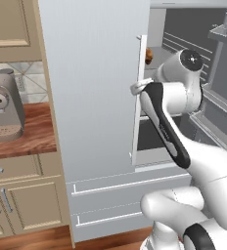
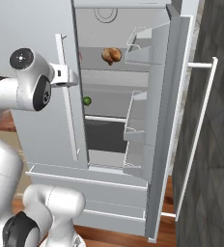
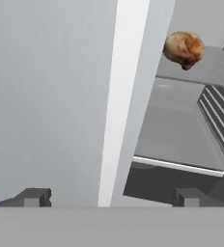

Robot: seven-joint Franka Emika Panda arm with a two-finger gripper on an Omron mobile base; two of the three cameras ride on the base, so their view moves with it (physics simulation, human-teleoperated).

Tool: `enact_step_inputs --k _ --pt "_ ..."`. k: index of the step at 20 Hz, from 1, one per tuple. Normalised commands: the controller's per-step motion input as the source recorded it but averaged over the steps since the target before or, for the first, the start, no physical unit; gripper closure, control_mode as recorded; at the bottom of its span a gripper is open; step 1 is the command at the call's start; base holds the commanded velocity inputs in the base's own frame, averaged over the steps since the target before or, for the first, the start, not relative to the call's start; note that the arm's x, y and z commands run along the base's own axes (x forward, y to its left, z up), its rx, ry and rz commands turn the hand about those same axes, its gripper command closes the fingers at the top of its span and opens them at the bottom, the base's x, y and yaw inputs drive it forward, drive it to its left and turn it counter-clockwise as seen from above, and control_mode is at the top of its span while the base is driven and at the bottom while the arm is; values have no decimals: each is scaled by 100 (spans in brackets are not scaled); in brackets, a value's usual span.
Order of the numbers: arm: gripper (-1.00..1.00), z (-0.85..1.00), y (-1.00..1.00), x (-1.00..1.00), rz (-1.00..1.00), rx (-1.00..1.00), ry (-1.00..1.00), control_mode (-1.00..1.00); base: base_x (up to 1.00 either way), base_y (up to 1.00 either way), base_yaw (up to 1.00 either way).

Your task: Gather the avocado and eggplant from the fridge and place them on a tray on the dining counter. Then gather the steak and chicken drumstick from the fridge and place them on the other tray.

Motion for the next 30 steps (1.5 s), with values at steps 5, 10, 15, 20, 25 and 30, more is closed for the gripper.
enact_step_inputs --k 5,10,15,20,25,30 --pt "-100 -8 8 28 1 0 -5 -100 0 0 0" --pt "-100 -3 15 29 -1 -1 -1 -100 0 0 0" --pt "-100 0 6 31 -2 -2 0 -100 0 0 0" --pt "-100 0 0 34 0 -1 0 -100 0 0 0" --pt "-100 0 0 26 0 0 0 -100 0 0 0" --pt "-100 0 0 26 0 0 0 -100 0 0 0"
